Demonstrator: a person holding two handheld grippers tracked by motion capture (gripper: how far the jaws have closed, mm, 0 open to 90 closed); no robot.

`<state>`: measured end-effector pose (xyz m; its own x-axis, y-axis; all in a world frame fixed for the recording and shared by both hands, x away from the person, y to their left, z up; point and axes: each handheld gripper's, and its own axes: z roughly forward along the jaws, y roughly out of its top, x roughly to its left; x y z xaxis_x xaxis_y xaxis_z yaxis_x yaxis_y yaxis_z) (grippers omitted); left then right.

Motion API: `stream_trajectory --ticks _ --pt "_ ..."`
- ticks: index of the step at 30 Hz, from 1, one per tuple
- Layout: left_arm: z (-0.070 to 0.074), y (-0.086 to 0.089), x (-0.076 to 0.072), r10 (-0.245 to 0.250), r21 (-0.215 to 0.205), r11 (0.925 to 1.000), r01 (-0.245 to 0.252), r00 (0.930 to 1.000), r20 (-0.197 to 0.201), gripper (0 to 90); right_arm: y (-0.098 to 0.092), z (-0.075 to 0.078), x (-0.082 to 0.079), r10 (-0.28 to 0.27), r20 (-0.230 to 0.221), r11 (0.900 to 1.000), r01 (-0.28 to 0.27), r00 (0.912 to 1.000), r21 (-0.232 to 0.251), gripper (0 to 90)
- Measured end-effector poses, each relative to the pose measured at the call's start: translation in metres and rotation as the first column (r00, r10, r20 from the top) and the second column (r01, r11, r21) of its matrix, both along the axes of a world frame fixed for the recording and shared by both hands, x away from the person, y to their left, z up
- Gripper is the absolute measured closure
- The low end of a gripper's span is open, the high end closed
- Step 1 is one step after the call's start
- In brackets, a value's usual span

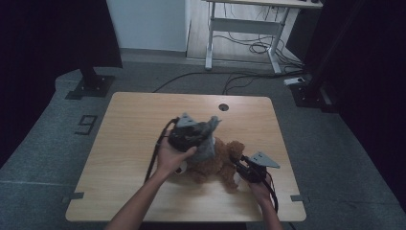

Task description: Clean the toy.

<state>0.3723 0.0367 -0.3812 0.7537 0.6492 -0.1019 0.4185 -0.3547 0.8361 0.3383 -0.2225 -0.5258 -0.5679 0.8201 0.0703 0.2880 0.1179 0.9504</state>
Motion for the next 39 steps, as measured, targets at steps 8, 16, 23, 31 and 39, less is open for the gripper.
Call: stream_trajectory --ticks 8,16,23,31,39 --pt "-0.057 -0.05 0.017 -0.014 0.113 0.993 0.035 0.9844 -0.175 78.1 -0.001 0.0 0.0 0.002 0.009 1.0 -0.002 1.0 -0.005 69.8" --pt "-0.053 -0.01 0.006 0.009 0.052 0.9987 -0.001 0.9888 -0.149 78.2 -0.001 0.0 0.0 0.002 0.012 1.0 -0.002 0.9999 -0.007 69.8" --pt "-0.048 0.057 0.004 0.098 -0.02 0.9945 -0.103 0.9818 -0.162 78.1 -0.001 0.0 0.001 -0.002 0.01 1.0 0.002 1.0 -0.005 69.7" --pt "-0.06 0.114 -0.004 0.174 -0.06 0.9805 -0.187 0.9678 -0.182 78.0 -0.002 -0.001 0.001 -0.005 0.003 1.0 0.005 1.0 0.006 69.7" --pt "-0.073 0.147 -0.018 0.204 -0.099 0.9694 -0.225 0.9621 -0.181 77.7 -0.002 0.0 0.0 -0.004 0.003 1.0 0.004 1.0 0.005 69.7"
